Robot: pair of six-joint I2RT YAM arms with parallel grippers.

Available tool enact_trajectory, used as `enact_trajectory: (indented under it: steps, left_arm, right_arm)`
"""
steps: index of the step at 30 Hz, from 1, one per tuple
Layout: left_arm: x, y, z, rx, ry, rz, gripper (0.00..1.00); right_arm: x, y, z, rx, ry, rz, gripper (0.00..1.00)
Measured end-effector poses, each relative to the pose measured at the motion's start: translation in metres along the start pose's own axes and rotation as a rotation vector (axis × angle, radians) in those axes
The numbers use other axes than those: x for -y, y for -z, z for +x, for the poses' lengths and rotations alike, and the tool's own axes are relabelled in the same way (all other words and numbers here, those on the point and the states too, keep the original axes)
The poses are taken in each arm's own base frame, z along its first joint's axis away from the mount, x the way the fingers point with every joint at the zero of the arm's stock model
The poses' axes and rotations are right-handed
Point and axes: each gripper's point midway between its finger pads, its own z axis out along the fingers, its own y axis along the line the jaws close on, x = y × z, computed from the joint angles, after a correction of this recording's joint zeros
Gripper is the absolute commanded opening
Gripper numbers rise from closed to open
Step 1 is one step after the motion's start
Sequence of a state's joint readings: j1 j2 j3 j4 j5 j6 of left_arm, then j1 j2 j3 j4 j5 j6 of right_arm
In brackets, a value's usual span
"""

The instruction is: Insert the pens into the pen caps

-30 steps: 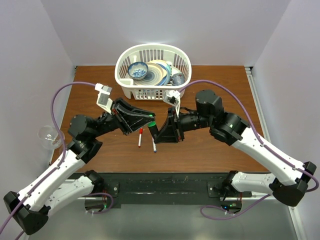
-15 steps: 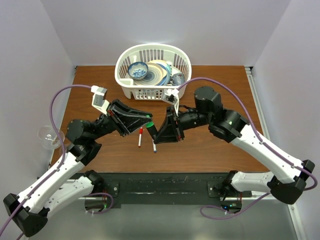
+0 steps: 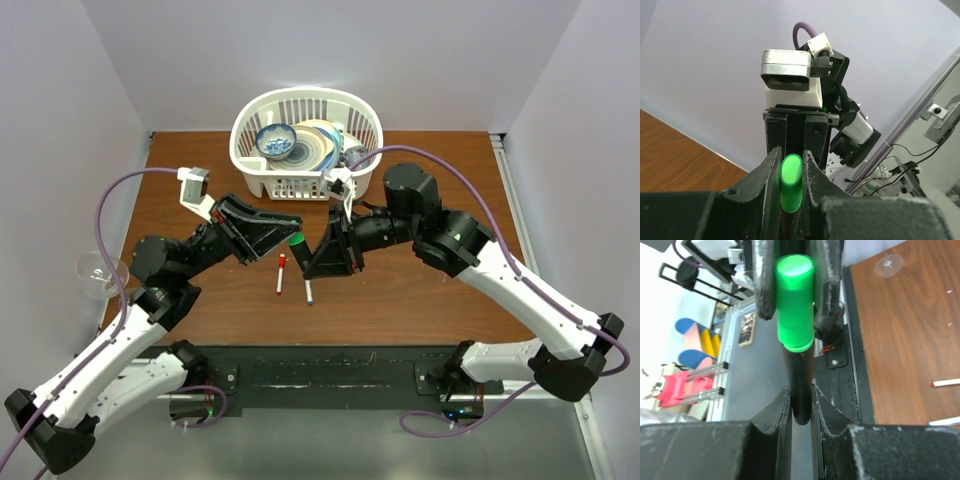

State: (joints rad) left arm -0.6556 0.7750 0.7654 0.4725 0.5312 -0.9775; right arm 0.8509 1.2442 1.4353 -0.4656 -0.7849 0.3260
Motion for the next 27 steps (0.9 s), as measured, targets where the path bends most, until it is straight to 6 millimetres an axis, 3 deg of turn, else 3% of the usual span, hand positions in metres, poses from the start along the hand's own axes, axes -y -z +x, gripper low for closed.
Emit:
enact_trajectory:
  steps: [6,15,22,24,26,27]
  left_arm:
    - [-0.006,0.000,0.000,-0.021,-0.077,-0.033,0.00]
    - [-0.014,0.002,0.009,-0.048,-0.063,-0.055,0.00]
    - [-0.013,-0.009,-0.014,-0.069,-0.111,-0.117,0.00]
    - [-0.018,-0.015,-0.019,-0.096,-0.127,-0.149,0.00]
    - [-0.025,-0.022,-0.019,-0.148,-0.124,-0.179,0.00]
    - [-0.030,-0.025,-0.015,-0.189,-0.113,-0.196,0.00]
  right_arm:
    - [0.006,-0.002,-0.004,-0.031,0.007,0.024,0.00]
    - [0.013,-0.005,0.007,-0.093,-0.041,0.041,0.00]
    - [0.014,-0.009,-0.011,-0.020,-0.012,0.028,0.01]
    - [0.020,-0.006,-0.015,0.035,0.013,0.035,0.14]
    - [0.026,-0.001,-0.012,0.086,0.029,0.056,0.39]
    - [0.030,0.003,-0.005,0.111,0.030,0.075,0.43]
